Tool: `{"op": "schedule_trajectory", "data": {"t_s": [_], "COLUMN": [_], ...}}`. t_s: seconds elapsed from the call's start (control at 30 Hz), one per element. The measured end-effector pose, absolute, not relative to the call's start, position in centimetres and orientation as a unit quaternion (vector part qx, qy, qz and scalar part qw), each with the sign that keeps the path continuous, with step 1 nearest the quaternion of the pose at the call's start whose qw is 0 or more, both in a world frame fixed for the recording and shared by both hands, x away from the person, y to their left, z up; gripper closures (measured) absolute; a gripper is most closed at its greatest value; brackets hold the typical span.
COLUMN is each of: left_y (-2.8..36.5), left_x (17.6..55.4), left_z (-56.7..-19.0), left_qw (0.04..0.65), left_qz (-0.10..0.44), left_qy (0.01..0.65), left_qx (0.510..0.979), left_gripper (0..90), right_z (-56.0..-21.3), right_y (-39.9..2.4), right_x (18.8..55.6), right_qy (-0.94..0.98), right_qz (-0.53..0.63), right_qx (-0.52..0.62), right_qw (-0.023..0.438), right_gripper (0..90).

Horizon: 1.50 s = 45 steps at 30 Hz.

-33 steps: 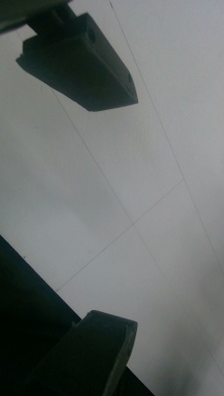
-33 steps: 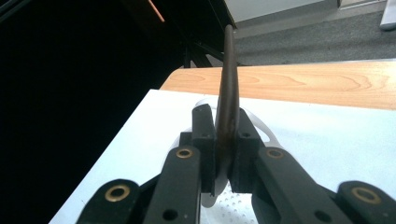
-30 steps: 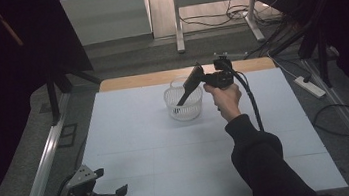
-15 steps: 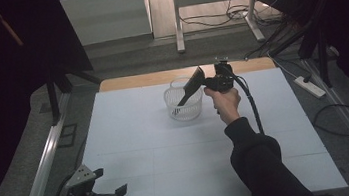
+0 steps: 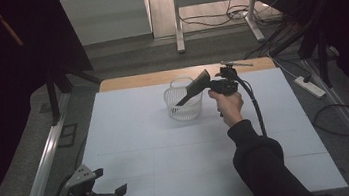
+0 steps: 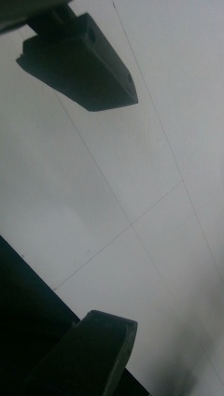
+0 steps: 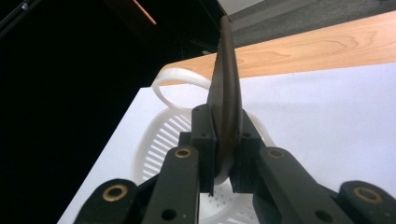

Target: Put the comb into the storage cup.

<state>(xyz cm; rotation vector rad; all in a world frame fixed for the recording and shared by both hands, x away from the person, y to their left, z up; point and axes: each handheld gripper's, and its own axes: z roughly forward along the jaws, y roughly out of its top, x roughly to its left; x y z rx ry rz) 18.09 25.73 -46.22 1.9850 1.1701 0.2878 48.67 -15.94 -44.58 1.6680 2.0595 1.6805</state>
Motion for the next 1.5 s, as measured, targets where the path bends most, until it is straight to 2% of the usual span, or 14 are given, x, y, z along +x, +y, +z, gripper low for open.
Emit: {"op": "schedule_trajectory", "data": {"t_s": [0.57,1.0,1.5], "left_y": [25.7,25.7,25.7], "left_x": [18.1,18.1,18.1], "left_z": [-46.2,-46.2,-46.2], "left_qw": [0.398,0.395,0.394], "left_qz": [0.114,0.116,0.115], "left_qy": [0.463,0.462,0.462], "left_qx": [0.784,0.785,0.786], "left_gripper": [0.0,0.0,0.3], "right_z": [-45.8,-45.7,-45.1], "right_y": [-16.8,-16.7,-16.9], "right_x": [48.7,48.6,48.3], "right_qy": [0.662,0.674,0.694], "right_qz": [0.510,0.499,0.484], "right_qx": [0.548,0.544,0.530], "right_qw": [0.019,0.029,0.058], "right_gripper": [75.1,58.6,45.2]}}
